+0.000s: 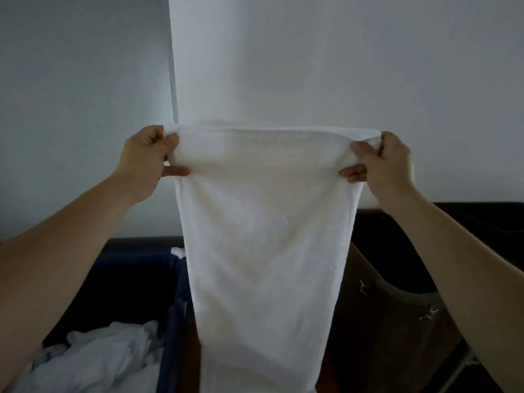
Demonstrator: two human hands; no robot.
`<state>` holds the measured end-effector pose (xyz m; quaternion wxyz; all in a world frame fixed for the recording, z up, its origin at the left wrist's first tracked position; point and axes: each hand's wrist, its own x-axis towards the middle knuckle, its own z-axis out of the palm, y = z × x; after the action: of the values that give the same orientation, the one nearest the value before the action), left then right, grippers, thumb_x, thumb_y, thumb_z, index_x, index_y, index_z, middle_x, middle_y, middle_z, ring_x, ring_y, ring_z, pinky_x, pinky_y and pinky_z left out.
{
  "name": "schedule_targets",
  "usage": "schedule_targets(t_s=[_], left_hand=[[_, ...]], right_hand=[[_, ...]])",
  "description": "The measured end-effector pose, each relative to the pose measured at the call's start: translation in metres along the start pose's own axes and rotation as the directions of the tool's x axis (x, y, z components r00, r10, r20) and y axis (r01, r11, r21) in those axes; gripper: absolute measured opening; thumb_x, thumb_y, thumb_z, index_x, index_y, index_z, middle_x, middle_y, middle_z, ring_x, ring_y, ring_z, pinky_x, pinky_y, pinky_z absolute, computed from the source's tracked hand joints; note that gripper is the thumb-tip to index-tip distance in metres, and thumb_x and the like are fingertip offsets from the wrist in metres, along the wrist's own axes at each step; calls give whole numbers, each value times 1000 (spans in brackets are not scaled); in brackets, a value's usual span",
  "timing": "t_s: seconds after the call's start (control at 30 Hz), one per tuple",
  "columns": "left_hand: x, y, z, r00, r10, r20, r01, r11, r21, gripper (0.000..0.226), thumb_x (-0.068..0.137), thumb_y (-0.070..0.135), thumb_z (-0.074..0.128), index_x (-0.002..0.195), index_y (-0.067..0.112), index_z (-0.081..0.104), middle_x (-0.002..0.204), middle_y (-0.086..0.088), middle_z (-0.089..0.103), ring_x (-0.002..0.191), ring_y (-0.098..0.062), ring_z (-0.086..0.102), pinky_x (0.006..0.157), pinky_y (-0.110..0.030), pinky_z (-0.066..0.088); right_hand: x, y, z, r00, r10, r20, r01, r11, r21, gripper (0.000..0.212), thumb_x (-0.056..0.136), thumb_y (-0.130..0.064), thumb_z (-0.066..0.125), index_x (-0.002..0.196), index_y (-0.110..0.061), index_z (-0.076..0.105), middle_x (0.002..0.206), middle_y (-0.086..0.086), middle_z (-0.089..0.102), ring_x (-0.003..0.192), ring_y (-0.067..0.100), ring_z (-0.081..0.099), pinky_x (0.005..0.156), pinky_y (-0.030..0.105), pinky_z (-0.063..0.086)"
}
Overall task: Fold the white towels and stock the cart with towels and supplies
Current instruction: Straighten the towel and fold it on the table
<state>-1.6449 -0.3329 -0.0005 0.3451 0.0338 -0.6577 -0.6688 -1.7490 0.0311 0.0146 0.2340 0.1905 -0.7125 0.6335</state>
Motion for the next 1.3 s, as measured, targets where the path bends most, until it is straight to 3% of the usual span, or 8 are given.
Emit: schedule_targets(t_s=[0.13,0.3,0.43,0.6,0.73,0.93,1.1,1.3], left_hand=[[-10,2,14,997,41,-71,-35,995,95,13,99,15,58,87,14,62,103,-10,55,93,-25,62,64,-37,62],[-18,-19,22,989,-39,-144,66,979,193,11,101,17,56,91,17,61,105,-7,58,100,-29,63,66,-38,63],[-11,-31,31,980,-58,-189,101,969,226,11,102,16,54,92,15,59,99,-2,53,101,-28,60,71,-39,62],[-3,-22,44,981,-5,-195,48,975,218,17,102,14,51,86,17,53,91,3,49,89,-19,57,86,-48,58],[-2,-10,45,976,38,-215,2,983,183,20,102,12,52,82,17,51,88,3,48,83,-15,55,83,-47,60],[-32,-4,31,978,18,-210,2,995,96,18,95,4,57,81,16,58,101,-9,57,99,-29,61,78,-43,61],[-88,-10,29,973,-36,-228,62,992,108,35,93,0,59,66,22,62,89,-8,55,86,-24,63,78,-49,61],[-173,-32,13,973,-119,-198,143,983,112,21,96,-4,51,81,10,58,88,-7,58,83,-20,62,73,-36,63]], right_hand=[[10,8,-14,998,4,58,-7,999,45,13,98,-19,61,91,-19,50,91,13,68,61,30,72,54,35,59],[13,35,-6,979,100,175,-109,993,41,17,98,-16,60,86,-20,48,92,14,66,65,31,72,54,33,58],[16,52,7,979,127,160,-138,989,62,15,100,-17,58,88,-21,49,98,15,67,64,24,72,57,31,59],[30,57,15,990,95,101,-102,993,61,15,99,-17,58,88,-21,49,97,14,65,67,26,73,65,39,62],[37,54,13,994,48,94,-58,992,113,14,98,-16,59,90,-23,50,100,13,65,70,28,74,65,40,61],[24,52,-3,987,18,159,-45,984,172,15,99,-15,60,91,-23,49,99,14,64,66,22,73,64,36,61],[-16,58,-24,976,51,211,-84,985,150,14,100,-13,58,93,-22,49,97,10,64,64,17,72,65,33,62],[-94,71,-55,949,151,276,-162,987,17,6,100,-20,59,99,-24,54,106,12,68,78,26,74,74,39,60]])
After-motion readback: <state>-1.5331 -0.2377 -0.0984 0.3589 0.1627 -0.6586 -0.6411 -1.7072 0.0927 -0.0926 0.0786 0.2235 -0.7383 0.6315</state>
